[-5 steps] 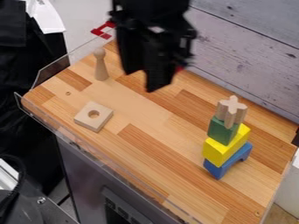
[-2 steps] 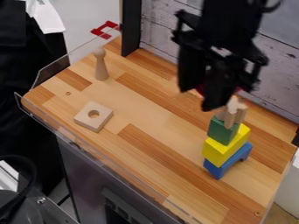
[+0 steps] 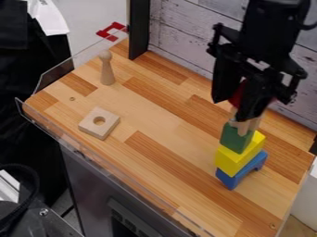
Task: Put the red triangle on top of the plus
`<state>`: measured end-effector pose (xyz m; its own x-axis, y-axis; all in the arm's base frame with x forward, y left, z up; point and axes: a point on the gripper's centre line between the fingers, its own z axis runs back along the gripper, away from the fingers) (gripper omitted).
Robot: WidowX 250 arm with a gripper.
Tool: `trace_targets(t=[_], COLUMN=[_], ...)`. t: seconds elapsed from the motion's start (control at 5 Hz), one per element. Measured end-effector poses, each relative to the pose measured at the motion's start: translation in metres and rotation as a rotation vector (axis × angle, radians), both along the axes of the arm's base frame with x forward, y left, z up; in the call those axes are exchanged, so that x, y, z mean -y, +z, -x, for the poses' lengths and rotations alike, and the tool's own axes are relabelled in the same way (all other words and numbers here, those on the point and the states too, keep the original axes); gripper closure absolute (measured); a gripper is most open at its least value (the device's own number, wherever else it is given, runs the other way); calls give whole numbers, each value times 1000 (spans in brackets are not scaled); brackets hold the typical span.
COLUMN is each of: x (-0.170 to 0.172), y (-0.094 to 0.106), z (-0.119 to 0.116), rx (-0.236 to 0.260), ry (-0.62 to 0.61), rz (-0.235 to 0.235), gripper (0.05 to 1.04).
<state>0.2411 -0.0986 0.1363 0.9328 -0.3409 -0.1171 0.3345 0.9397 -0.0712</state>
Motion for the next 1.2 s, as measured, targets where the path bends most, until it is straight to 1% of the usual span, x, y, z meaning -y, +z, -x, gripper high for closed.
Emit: trace_targets(t=[0.4, 0.6, 0.8, 1.0, 1.2], x=[2, 3, 3, 3, 2], y=[-3, -8, -13, -16, -16], z=[-4, -8, -10, -11, -12], rx=[-9, -22, -47, -71, -76], ry=[8, 8, 12, 17, 27], rz=[-3, -8, -16, -32, -24], gripper=[588, 588, 524, 221, 83])
